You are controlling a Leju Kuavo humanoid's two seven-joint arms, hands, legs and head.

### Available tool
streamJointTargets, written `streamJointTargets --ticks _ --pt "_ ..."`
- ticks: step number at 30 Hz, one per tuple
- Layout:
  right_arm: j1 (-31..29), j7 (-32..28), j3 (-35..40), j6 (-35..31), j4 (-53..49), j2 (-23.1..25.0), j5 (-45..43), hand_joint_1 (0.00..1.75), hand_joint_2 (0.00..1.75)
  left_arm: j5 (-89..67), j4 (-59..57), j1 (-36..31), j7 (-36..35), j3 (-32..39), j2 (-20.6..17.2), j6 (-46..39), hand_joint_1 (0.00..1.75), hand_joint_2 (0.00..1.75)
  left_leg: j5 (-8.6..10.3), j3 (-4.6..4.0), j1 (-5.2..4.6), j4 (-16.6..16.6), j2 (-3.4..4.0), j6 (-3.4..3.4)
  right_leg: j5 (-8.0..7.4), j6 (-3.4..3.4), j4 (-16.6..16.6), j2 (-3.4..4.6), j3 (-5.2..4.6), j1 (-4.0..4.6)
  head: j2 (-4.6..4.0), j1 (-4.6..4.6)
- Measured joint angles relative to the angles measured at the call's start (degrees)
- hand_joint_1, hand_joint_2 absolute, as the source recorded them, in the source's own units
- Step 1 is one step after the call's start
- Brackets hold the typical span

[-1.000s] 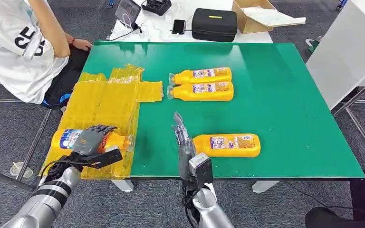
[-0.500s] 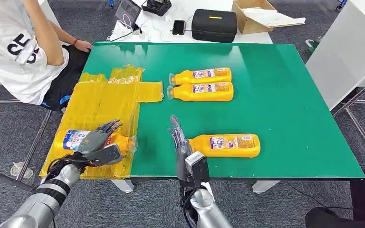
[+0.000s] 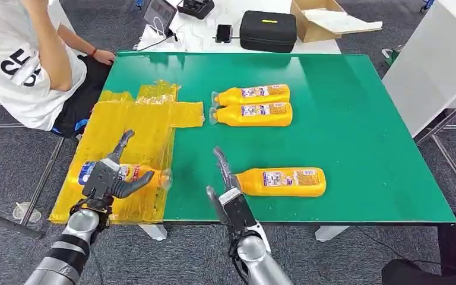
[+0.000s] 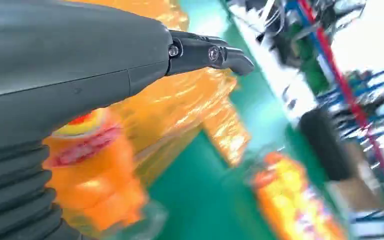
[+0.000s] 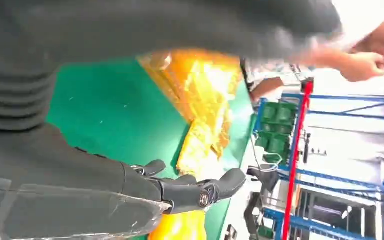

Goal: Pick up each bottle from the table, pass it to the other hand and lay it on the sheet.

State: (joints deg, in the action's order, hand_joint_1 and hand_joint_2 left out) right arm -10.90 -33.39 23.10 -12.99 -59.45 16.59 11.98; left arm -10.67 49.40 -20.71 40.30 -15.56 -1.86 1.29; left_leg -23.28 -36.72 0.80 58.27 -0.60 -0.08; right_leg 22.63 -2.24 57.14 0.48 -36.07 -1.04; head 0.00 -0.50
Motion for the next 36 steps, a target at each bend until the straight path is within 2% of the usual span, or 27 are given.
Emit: streamJointTargets --ticks 3,8,11,13,17,22,29,36 --pt "0.0 2.0 -0.1 -2.1 -0.6 -0.8 3.5 0.00 1.75 0.4 3.0 0.8 0.0 5.7 2.9 -4.9 0.00 1.75 -0.02 0.00 -0.01 0.0 0.07 0.00 -0.02 0.00 0.0 0.02 -0.08 0.00 0.00 -0.02" --pt "0.0 2.9 -0.4 -2.9 -1.7 -1.9 5.0 0.00 1.75 0.2 5.6 1.5 0.0 11.5 5.6 -6.3 0.00 1.75 -0.01 -0.01 0.07 0.0 0.05 -0.01 0.00 0.02 0.0 0.02 -0.08 0.07 0.00 -0.04" --pt "-0.1 7.0 -0.4 -6.8 -2.8 -3.2 11.9 0.00 1.75 2.1 8.8 2.3 0.0 14.3 7.3 -14.4 0.00 1.75 -0.02 -0.01 0.07 0.0 0.06 -0.01 0.00 0.02 0.0 0.02 -0.10 0.06 0.00 -0.07" --pt "-0.3 10.9 -0.4 -7.1 -4.6 -5.4 17.3 0.00 1.75 4.2 11.0 2.9 0.0 16.2 8.4 -17.4 0.00 1.75 -0.02 -0.03 0.05 0.0 0.06 -0.01 0.00 0.02 0.0 0.02 -0.08 0.04 0.00 -0.04" --pt "-0.8 18.1 -0.7 -2.6 -8.9 -11.5 24.9 0.00 1.75 4.1 15.5 5.6 0.0 18.5 9.1 -19.5 0.00 1.75 -0.03 -0.04 -0.05 0.0 0.00 0.01 0.00 0.00 0.0 0.00 -0.07 -0.07 0.00 -0.04" --pt "-2.3 23.6 -1.1 6.6 -10.8 -18.4 25.8 0.00 1.75 2.9 16.6 8.3 0.0 19.2 10.2 -19.3 0.00 1.75 -0.04 -0.05 -0.10 0.0 0.00 0.03 -0.01 -0.02 0.0 0.00 -0.07 -0.12 0.00 -0.02" --pt "-2.6 24.9 -1.6 13.8 -9.9 -26.0 23.1 0.00 1.75 1.7 13.5 8.9 -0.1 19.0 11.6 -19.5 0.00 1.75 -0.05 -0.06 -0.10 0.0 0.01 0.04 -0.02 -0.03 0.0 0.01 -0.08 -0.12 0.00 -0.04" --pt "-3.0 25.4 -1.4 16.7 -9.7 -29.8 22.0 0.00 1.75 1.7 10.8 8.6 -0.1 18.9 11.7 -19.8 0.00 1.75 -0.04 -0.05 -0.09 0.0 -0.01 0.04 -0.01 -0.03 0.0 0.00 -0.08 -0.11 0.00 -0.07"
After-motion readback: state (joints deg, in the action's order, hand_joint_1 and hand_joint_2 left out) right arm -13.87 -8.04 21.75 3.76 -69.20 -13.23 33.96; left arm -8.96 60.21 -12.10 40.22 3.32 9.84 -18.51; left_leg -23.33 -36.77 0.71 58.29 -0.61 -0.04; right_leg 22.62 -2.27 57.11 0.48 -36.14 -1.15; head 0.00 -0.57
